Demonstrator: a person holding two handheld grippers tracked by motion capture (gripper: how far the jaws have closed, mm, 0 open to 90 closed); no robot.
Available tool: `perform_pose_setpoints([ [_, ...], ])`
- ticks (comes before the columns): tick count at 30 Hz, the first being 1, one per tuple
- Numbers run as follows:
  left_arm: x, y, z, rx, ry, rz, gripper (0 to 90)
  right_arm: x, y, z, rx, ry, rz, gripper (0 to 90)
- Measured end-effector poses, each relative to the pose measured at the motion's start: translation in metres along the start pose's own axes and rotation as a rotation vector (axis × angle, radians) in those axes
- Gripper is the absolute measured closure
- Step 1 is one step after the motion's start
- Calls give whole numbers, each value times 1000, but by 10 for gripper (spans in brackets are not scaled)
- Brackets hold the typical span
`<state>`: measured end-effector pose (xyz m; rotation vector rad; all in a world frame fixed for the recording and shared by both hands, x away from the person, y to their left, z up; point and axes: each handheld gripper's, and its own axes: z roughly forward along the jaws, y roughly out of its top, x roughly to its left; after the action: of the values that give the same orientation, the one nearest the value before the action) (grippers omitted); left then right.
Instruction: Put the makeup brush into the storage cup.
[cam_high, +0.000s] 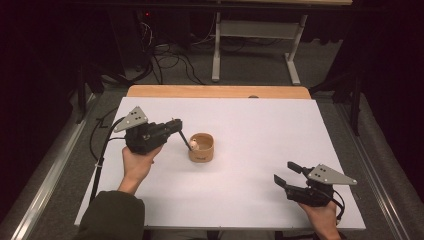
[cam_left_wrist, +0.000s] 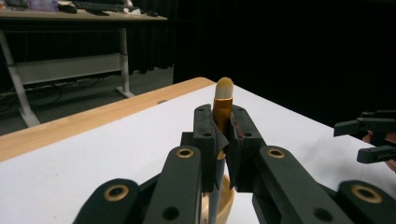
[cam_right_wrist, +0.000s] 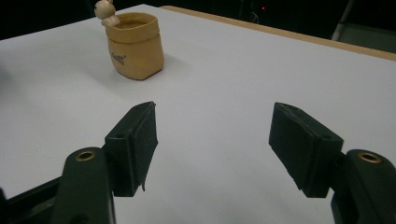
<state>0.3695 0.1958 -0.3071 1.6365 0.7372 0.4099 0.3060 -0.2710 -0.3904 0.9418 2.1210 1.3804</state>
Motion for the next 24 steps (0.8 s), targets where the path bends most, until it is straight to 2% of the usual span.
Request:
perform_pose_setpoints([
  [12,-2,16,11,-5,-19,16,835,-1,0,0,0,1,2,342],
  [24,1,18,35,11,-9,17,834,-1,0,0,2,5,3,342],
])
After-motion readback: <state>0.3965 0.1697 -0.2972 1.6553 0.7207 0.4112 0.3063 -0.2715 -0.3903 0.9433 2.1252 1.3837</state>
